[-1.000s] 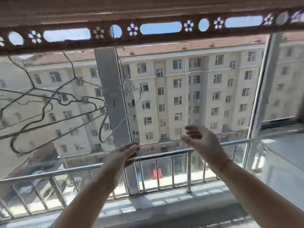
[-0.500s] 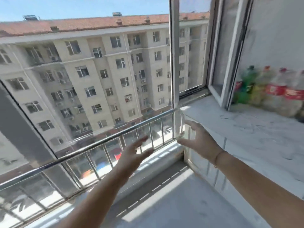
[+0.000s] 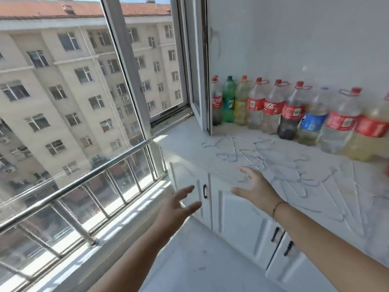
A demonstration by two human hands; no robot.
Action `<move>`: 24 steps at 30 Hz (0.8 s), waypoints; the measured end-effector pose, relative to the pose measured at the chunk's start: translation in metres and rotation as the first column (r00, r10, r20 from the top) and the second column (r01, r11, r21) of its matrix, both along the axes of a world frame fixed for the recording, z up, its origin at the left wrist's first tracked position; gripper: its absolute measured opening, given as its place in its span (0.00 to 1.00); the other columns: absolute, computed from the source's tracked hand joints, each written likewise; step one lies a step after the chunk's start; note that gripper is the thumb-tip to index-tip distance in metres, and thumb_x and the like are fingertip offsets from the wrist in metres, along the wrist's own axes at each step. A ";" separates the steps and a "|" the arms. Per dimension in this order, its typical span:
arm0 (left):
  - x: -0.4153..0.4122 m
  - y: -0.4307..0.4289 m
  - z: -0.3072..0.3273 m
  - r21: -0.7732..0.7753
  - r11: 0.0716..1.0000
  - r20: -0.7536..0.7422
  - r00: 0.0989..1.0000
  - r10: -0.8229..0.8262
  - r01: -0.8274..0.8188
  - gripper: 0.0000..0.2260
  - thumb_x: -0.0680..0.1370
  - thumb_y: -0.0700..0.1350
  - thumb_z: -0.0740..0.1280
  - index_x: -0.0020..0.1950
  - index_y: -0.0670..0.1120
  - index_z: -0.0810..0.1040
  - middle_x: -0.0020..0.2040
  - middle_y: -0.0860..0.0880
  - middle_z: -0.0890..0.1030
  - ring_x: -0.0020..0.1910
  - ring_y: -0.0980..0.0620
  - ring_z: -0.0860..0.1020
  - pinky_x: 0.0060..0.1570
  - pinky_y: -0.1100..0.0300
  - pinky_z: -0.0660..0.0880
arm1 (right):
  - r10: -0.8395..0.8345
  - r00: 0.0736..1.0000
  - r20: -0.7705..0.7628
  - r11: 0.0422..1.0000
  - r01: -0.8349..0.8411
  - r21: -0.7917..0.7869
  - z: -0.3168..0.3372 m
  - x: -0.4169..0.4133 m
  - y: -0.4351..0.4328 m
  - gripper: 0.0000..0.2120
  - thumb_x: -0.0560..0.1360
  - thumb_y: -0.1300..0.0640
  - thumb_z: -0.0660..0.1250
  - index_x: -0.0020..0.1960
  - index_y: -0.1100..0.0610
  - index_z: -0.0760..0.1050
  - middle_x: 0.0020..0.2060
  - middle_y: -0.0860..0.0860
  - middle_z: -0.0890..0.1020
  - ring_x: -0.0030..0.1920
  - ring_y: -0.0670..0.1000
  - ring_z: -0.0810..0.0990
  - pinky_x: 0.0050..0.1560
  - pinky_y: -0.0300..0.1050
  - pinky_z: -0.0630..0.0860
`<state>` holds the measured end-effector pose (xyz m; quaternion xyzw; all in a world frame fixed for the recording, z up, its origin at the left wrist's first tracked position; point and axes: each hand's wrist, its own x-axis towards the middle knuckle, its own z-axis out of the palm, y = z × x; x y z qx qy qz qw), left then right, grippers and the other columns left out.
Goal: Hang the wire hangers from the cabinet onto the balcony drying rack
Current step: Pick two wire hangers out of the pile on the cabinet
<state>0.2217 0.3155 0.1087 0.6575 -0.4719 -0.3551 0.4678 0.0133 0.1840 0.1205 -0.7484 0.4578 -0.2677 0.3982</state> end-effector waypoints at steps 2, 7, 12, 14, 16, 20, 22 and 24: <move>-0.010 -0.028 -0.007 0.040 0.999 -0.008 0.999 -0.036 0.036 0.20 0.68 0.54 0.74 0.59 0.63 0.75 0.63 0.60 0.76 0.67 0.59 0.70 0.65 0.59 0.66 | -0.059 0.998 -0.004 0.998 0.059 0.023 -0.011 -0.019 -0.021 0.31 0.68 0.53 0.73 0.68 0.51 0.66 0.67 0.52 0.67 0.68 0.51 0.65 0.64 0.41 0.62; -0.025 -0.101 -0.024 0.105 0.989 0.038 0.994 -0.105 0.100 0.22 0.72 0.51 0.72 0.65 0.56 0.75 0.64 0.58 0.75 0.66 0.57 0.70 0.64 0.60 0.65 | -0.181 0.983 -0.025 0.981 0.183 0.068 -0.047 -0.054 -0.076 0.28 0.67 0.55 0.74 0.64 0.52 0.70 0.64 0.53 0.71 0.64 0.51 0.70 0.61 0.42 0.66; -0.025 -0.187 -0.053 0.173 0.968 0.054 0.980 -0.193 0.182 0.21 0.73 0.49 0.71 0.65 0.54 0.74 0.63 0.57 0.75 0.65 0.57 0.69 0.59 0.63 0.65 | -0.320 0.945 -0.075 0.940 0.326 0.103 -0.074 -0.075 -0.141 0.27 0.66 0.58 0.74 0.63 0.57 0.72 0.62 0.56 0.72 0.63 0.53 0.72 0.61 0.42 0.67; -0.022 -0.224 -0.068 0.199 0.959 0.057 0.975 -0.215 0.200 0.20 0.72 0.50 0.72 0.63 0.56 0.75 0.63 0.57 0.76 0.66 0.57 0.70 0.61 0.59 0.69 | -0.362 0.928 -0.084 0.921 0.370 0.123 -0.084 -0.083 -0.169 0.25 0.66 0.59 0.74 0.62 0.56 0.73 0.62 0.56 0.73 0.63 0.52 0.72 0.57 0.39 0.66; -0.021 -0.257 -0.081 0.237 0.947 0.065 0.969 -0.238 0.216 0.19 0.71 0.51 0.73 0.62 0.57 0.76 0.61 0.57 0.77 0.65 0.57 0.71 0.61 0.53 0.72 | -0.398 0.910 -0.114 0.901 0.411 0.137 -0.094 -0.091 -0.192 0.24 0.66 0.59 0.74 0.60 0.56 0.74 0.61 0.55 0.73 0.62 0.52 0.72 0.55 0.39 0.65; -0.024 -0.312 -0.104 0.319 0.906 0.137 0.933 -0.334 0.277 0.21 0.72 0.51 0.72 0.64 0.53 0.75 0.62 0.56 0.77 0.64 0.56 0.72 0.63 0.58 0.68 | -0.421 0.890 -0.175 0.877 0.448 0.173 -0.120 -0.105 -0.218 0.21 0.67 0.59 0.73 0.59 0.57 0.75 0.57 0.55 0.76 0.54 0.49 0.74 0.53 0.37 0.65; -0.027 -0.334 -0.116 0.360 0.887 0.162 0.917 -0.365 0.290 0.21 0.72 0.50 0.72 0.65 0.52 0.75 0.63 0.54 0.76 0.64 0.55 0.71 0.63 0.59 0.66 | -0.409 0.882 -0.234 0.870 0.454 0.194 -0.133 -0.114 -0.222 0.17 0.67 0.60 0.73 0.56 0.58 0.77 0.53 0.55 0.77 0.49 0.48 0.74 0.50 0.36 0.65; -0.030 -0.352 -0.126 0.393 0.871 0.220 0.889 -0.401 0.296 0.21 0.73 0.48 0.71 0.66 0.50 0.74 0.64 0.51 0.76 0.65 0.53 0.71 0.63 0.60 0.66 | -0.384 0.871 -0.307 0.865 0.455 0.209 -0.147 -0.124 -0.220 0.13 0.66 0.61 0.74 0.50 0.57 0.78 0.50 0.55 0.79 0.47 0.49 0.75 0.48 0.37 0.67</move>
